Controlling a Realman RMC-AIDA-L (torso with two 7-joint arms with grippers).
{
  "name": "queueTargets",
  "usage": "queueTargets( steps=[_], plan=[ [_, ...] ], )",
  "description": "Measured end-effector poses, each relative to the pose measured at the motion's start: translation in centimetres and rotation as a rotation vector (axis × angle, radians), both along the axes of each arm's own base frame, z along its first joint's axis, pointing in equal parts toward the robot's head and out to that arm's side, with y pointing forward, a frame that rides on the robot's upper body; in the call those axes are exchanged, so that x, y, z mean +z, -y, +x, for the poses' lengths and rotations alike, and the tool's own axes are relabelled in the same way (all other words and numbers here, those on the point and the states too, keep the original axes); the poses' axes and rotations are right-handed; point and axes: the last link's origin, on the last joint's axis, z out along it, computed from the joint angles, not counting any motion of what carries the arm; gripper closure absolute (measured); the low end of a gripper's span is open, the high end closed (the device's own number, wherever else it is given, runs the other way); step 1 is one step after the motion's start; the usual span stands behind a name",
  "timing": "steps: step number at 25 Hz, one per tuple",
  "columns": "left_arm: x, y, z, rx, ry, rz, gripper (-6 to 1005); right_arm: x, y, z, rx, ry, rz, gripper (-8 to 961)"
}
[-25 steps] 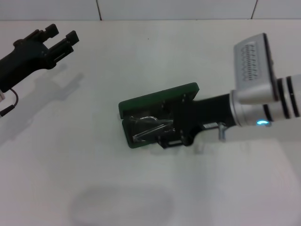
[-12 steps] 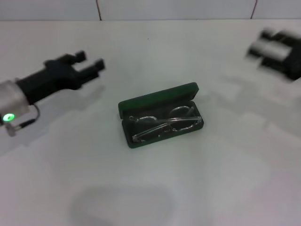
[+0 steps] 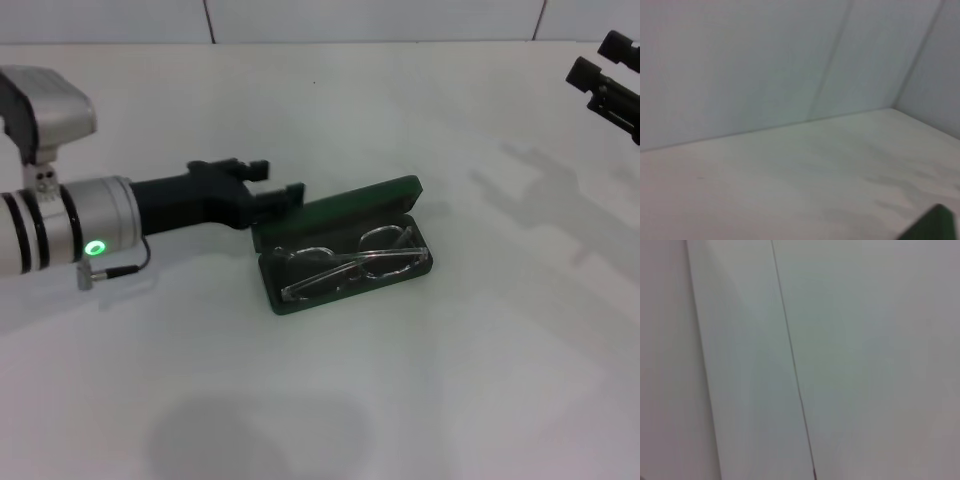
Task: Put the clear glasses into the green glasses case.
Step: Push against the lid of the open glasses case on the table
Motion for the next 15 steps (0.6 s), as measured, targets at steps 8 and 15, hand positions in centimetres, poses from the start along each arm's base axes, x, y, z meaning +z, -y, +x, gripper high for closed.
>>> queueTargets(
  steps=[8,15],
  plan=[
    [-0.4,1.4,1.4,-0.082,0.058,-0.096,300,-0.2,-0.2,0.0,-0.005,0.012,-0.002,326],
    [-0.8,1.9,1.4,-0.096,0.055,-0.119,300,-0.3,-0.3,-0.2,0.001,0.018,-0.001,326]
  ],
)
